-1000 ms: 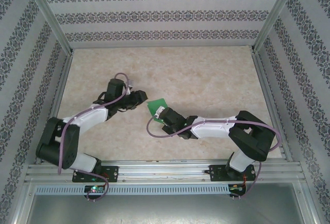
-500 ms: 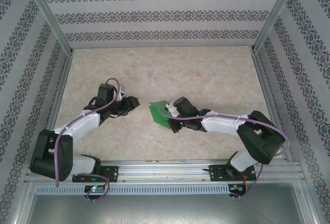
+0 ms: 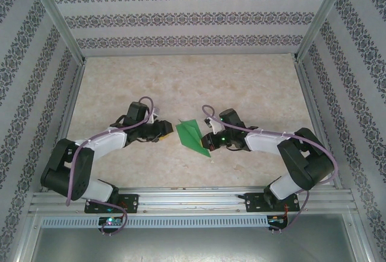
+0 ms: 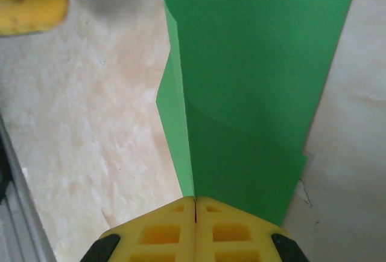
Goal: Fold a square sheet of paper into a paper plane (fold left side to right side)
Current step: Fourth fold the wing at the center of the table.
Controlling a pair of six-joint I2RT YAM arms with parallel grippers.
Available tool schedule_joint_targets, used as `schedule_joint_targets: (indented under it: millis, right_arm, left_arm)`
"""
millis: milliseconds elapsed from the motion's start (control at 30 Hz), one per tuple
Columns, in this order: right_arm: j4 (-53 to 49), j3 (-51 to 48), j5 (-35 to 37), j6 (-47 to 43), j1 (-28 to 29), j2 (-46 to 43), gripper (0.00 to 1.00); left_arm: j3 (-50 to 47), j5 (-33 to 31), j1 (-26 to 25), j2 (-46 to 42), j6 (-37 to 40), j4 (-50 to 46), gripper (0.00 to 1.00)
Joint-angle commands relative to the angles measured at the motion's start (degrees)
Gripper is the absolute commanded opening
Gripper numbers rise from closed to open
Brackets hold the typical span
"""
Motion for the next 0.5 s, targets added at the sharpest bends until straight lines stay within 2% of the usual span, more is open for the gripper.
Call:
schedule_joint_targets:
  millis: [0, 200, 467]
  right_arm:
    - [4.87, -1.41, -6.82, 3.65, -1.59, 1.91, 0.00]
    - [7.26, -2.07, -9.48, 5.60, -3.66, 4.72, 0.00]
    - [8.14, -2.57, -9.30, 6.56, -4.35, 5.66, 0.00]
  left_arm:
    - [2.59, -1.06, -2.92, 2.21, -1.90, 3.28, 0.41]
    - [5.52, -2.94, -7.04, 7.40, -3.95, 6.49, 0.41]
    - [9.85, -4.35, -9.38, 12.66, -3.83, 6.46, 0.41]
